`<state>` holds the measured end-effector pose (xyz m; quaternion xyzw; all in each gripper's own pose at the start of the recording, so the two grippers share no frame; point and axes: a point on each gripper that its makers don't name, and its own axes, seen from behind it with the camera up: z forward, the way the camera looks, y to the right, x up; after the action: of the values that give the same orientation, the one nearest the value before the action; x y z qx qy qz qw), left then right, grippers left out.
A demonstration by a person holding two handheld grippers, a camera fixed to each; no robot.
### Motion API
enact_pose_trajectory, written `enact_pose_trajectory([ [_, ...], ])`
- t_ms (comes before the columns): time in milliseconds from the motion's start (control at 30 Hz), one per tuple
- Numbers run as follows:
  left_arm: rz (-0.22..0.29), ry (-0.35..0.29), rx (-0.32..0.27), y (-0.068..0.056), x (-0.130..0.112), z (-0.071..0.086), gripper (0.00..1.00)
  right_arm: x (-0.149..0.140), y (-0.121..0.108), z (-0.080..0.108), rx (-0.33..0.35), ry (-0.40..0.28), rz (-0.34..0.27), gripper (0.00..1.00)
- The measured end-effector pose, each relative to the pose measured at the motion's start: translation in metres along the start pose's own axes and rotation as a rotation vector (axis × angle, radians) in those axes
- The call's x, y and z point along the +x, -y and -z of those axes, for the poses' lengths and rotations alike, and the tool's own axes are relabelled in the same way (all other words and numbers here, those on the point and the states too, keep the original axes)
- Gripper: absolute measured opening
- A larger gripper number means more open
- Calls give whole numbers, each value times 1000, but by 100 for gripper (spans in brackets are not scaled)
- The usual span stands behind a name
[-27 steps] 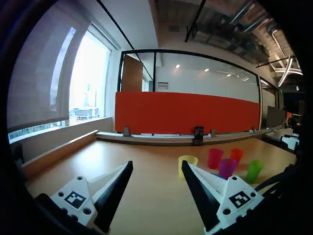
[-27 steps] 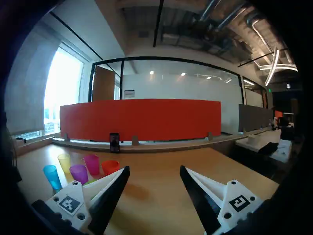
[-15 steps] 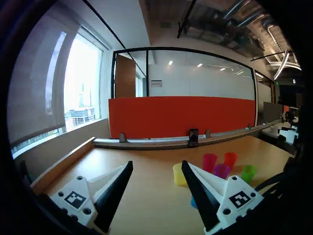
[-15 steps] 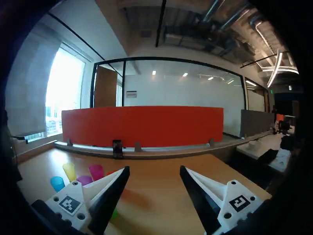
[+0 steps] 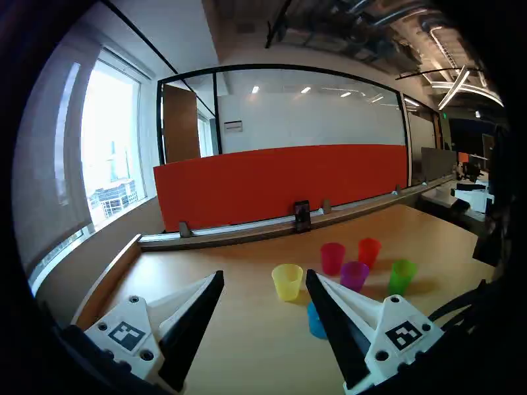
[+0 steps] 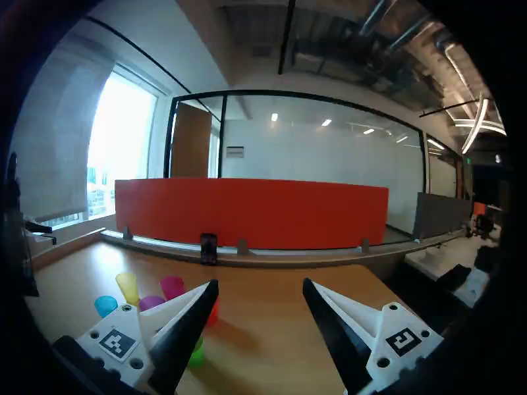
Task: Pour water
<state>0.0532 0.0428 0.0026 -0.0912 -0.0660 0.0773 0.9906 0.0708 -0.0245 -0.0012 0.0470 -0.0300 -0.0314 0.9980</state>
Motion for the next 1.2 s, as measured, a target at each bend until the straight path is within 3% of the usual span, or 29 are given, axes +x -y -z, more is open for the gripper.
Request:
enact_pose_trajectory([
  [367, -67, 79, -135, -28, -5, -4, 92, -15, 42, 4, 177, 110, 93, 99],
  [767, -140, 191, -276, -63, -34, -9, 92, -49, 75, 13, 349, 245, 167, 99],
  [967, -163, 254, -321, -77, -58, -12, 93, -64, 86, 17, 407, 297, 198, 99],
  [1200, -185, 301, -349, -84, -83, -18, 92, -80, 91, 15, 437, 332, 216, 100],
])
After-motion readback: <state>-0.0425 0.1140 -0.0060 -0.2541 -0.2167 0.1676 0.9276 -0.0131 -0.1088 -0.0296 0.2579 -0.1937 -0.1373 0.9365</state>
